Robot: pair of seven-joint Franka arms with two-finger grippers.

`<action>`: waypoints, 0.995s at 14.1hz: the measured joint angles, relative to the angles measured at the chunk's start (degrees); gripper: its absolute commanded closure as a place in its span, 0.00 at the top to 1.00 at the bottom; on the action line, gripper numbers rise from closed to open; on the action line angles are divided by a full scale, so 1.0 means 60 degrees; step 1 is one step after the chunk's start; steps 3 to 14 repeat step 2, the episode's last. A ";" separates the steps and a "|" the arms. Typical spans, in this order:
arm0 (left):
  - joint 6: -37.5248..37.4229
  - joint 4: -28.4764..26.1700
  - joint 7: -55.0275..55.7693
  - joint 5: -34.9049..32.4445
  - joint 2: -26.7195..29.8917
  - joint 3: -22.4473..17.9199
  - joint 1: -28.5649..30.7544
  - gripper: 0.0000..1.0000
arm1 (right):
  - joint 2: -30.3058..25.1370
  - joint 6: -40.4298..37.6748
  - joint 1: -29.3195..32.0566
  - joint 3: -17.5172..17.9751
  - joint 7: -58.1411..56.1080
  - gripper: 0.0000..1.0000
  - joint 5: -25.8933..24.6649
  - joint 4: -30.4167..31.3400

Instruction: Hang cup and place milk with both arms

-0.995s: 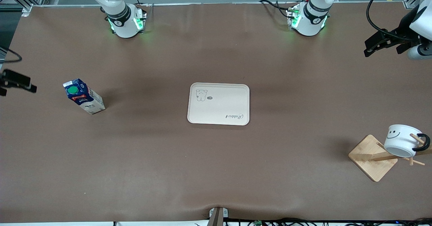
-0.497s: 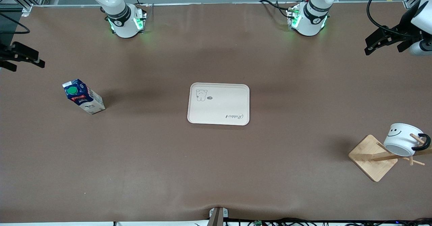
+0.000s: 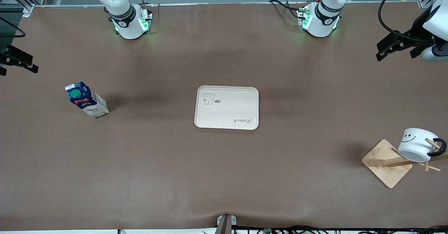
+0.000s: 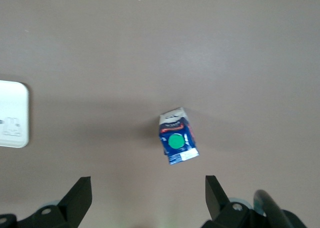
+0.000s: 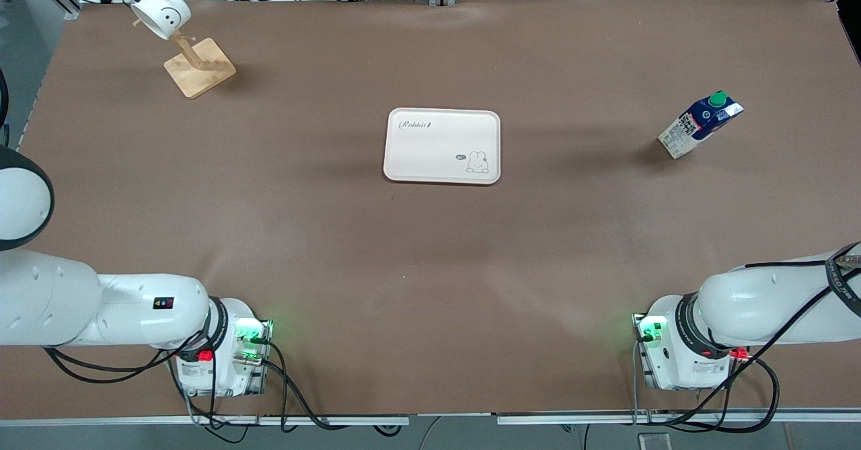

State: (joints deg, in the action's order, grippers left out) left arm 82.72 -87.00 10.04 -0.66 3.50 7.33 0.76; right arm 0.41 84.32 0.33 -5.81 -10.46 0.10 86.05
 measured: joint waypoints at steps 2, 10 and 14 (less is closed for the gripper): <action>0.0000 -0.0001 -0.0024 0.0000 0.0000 0.0000 0.0000 1.00 | 0.0014 0.0000 -0.0095 0.0026 0.0003 1.00 -0.0129 -0.0008; 0.0000 -0.0001 -0.0024 0.0000 0.0000 0.0000 0.0000 1.00 | 0.0014 0.0000 -0.0095 0.0026 0.0003 1.00 -0.0129 -0.0008; 0.0000 -0.0001 -0.0024 0.0000 0.0000 0.0000 0.0000 1.00 | 0.0014 0.0000 -0.0095 0.0026 0.0003 1.00 -0.0129 -0.0008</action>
